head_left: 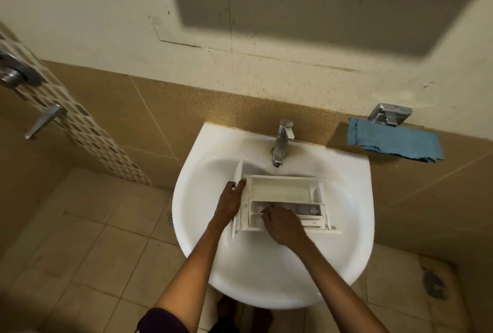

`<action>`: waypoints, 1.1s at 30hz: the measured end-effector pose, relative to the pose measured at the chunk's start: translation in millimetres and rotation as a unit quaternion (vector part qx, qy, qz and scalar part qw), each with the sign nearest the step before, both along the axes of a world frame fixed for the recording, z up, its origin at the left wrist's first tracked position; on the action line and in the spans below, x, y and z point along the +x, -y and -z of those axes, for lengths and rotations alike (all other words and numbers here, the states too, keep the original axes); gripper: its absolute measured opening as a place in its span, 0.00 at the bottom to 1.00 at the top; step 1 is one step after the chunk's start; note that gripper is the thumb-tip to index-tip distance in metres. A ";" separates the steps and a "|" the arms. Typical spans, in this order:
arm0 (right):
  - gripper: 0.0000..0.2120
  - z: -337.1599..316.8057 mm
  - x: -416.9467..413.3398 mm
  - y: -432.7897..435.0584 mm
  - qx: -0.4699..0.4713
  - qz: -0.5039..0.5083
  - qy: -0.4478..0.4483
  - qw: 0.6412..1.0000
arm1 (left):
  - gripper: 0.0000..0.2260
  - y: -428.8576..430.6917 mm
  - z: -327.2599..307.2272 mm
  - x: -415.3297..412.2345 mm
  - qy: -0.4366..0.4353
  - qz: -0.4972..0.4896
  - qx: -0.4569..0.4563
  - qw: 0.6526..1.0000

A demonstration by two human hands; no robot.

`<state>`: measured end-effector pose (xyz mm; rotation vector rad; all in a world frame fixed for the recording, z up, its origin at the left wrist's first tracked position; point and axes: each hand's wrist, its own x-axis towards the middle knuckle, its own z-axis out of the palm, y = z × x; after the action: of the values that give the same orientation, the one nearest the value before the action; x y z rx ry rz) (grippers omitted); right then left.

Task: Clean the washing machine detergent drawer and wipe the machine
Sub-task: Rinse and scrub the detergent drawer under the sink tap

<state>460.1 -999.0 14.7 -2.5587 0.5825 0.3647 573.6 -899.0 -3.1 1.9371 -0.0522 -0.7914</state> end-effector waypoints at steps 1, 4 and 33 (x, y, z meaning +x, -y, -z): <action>0.18 -4.6 2.7 7.9 0.111 0.032 0.028 0.993 | 0.19 -1.6 0.0 1.2 -0.001 -0.008 -0.004 1.000; 0.17 -29.4 12.0 41.1 0.491 0.313 0.158 0.798 | 0.17 -3.8 -1.0 2.1 -0.004 -0.017 -0.014 1.000; 0.11 -28.2 76.7 17.6 0.462 0.288 0.061 0.837 | 0.33 2.5 8.7 10.2 -0.032 -0.010 -0.030 0.999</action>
<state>536.8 -1016.5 42.9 -1.3832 0.8315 0.1851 583.8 -901.5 -11.8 1.8515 -0.0169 -0.8292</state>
